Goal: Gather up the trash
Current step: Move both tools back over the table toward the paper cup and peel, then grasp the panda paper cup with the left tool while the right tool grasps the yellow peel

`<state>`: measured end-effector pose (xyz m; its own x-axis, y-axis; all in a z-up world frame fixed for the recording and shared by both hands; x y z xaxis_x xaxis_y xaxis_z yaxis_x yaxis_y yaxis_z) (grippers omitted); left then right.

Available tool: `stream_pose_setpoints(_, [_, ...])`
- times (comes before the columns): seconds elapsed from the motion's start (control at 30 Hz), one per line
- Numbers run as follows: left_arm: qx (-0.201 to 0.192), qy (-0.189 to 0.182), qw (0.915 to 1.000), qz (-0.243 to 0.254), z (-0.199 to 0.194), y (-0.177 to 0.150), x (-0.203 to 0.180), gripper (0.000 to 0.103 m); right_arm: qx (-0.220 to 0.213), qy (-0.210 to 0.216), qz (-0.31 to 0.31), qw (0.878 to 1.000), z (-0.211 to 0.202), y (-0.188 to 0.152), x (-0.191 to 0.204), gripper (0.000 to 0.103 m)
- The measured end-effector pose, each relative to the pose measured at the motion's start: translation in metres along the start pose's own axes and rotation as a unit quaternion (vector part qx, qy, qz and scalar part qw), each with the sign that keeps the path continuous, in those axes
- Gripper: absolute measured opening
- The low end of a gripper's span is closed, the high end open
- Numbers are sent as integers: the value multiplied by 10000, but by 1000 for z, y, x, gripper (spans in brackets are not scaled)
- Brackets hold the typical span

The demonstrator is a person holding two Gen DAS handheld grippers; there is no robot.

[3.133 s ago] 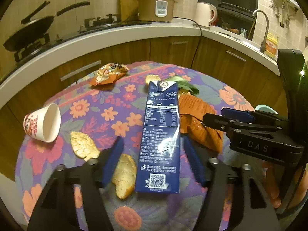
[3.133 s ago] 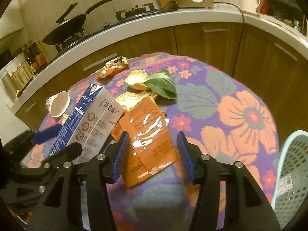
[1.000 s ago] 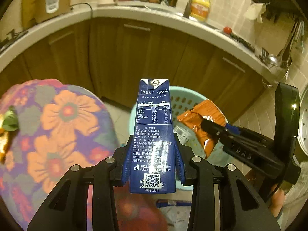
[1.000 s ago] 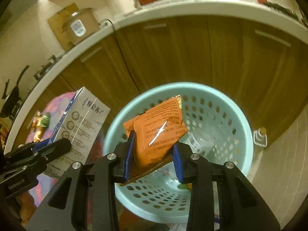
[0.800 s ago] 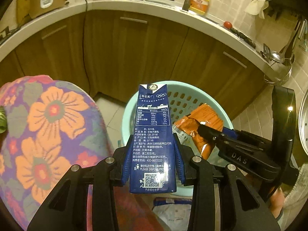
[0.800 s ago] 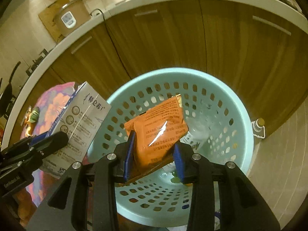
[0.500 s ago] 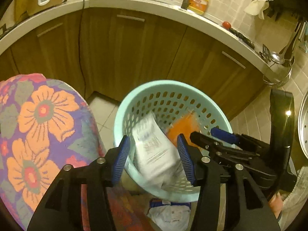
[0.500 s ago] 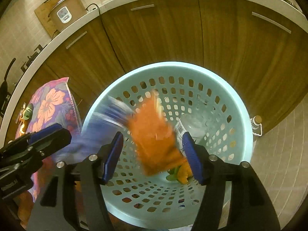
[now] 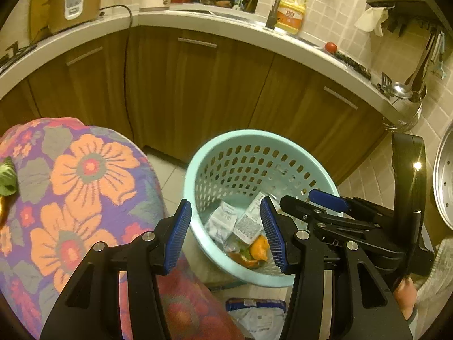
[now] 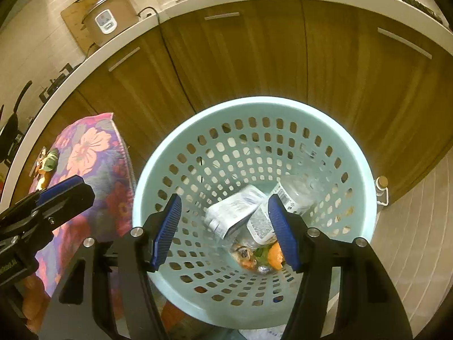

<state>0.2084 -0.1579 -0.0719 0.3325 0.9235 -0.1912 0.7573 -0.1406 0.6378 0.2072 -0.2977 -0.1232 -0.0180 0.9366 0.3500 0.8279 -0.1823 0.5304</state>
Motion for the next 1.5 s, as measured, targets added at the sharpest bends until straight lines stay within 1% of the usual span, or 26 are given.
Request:
stream_pose_setpoints(0.27, [-375, 136, 9991, -167, -44, 0, 21, 49, -272, 162, -176, 9993, -19, 7, 28, 60])
stream_pose_setpoints(0.5, [-814, 373, 9951, -409, -95, -4, 49, 54, -620, 390, -483, 9961, -42, 13, 71, 60])
stream_pose_setpoints(0.67, [-1167, 565, 9893, -666, -139, -9, 81, 55, -791, 615, -848, 9913, -57, 13, 120, 60])
stream_pose_setpoints(0.77, [-1372, 714, 9843, -845, -166, -15, 103, 58, -837, 746, -1101, 9876, -64, 8, 149, 60])
stream_pose_setpoints(0.83, [-1498, 845, 9806, -942, -185, -20, 119, 61, -844, 881, -1315, 9838, -67, 3, 177, 60])
stream_pose_setpoints(0.87, [-1573, 951, 9778, -1002, -197, -24, 130, 63, -841, 945, -1383, 9823, -69, 0, 187, 60])
stream_pose_setpoints(0.93, [-1703, 1206, 9715, -1127, -218, -35, 152, 68, -795, 1203, -1522, 9778, -70, -9, 217, 60])
stream_pose_setpoints(1.0, [-1808, 1432, 9646, -1278, -237, -46, 176, 71, -632, 1572, -1673, 9712, -66, -25, 254, 60])
stream_pose_setpoints(1.03, [-1831, 1485, 9624, -1352, -243, -50, 184, 72, -589, 1651, -1773, 9684, -65, -33, 269, 60])
stream_pose_setpoints(1.07, [-1862, 1580, 9577, -1523, -254, -60, 202, 72, -545, 1707, -1911, 9651, -63, -42, 288, 60])
stream_pose_setpoints(1.13, [-1895, 1738, 9508, -1726, -268, -73, 226, 72, -446, 1830, -2181, 9576, -60, -58, 321, 60])
stream_pose_setpoints(1.17, [-1914, 1884, 9446, -1885, -278, -83, 244, 72, -400, 1904, -2329, 9528, -58, -67, 339, 60])
stream_pose_setpoints(1.27, [-1904, 2251, 9295, -2216, -298, -108, 286, 72, -263, 2002, -2692, 9417, -52, -89, 381, 60])
stream_pose_setpoints(1.3, [-1896, 2368, 9246, -2306, -303, -116, 299, 72, -222, 2033, -2777, 9386, -50, -94, 392, 60])
stream_pose_setpoints(1.33, [-1878, 2507, 9176, -2446, -310, -126, 316, 72, -178, 2064, -2894, 9345, -47, -101, 405, 60])
stream_pose_setpoints(1.37, [-1869, 2579, 9134, -2534, -314, -132, 328, 72, -140, 2079, -2999, 9309, -43, -107, 417, 60])
stream_pose_setpoints(1.4, [-1856, 2674, 9079, -2641, -319, -140, 341, 72, -99, 2090, -3061, 9287, -41, -112, 425, 60])
stream_pose_setpoints(1.43, [-1849, 2735, 9043, -2707, -321, -145, 351, 74, -51, 2105, -3122, 9264, -37, -117, 434, 60])
stream_pose_setpoints(1.5, [-1809, 2939, 8925, -2905, -326, -159, 375, 76, -37, 2105, -3220, 9230, -30, -125, 446, 60])
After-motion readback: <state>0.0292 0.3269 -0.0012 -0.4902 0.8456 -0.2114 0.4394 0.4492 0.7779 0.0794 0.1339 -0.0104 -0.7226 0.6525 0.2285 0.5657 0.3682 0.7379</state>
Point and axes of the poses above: each gripper's, at about its wrist camera, not at the fingertips, and z roughly the way its jaws point, x to its left, y to its top, the point moved 8 cm from there along z, roughly the way its jaws point, and after that the axes turned 1 degree about z, right-handed, at the moved point
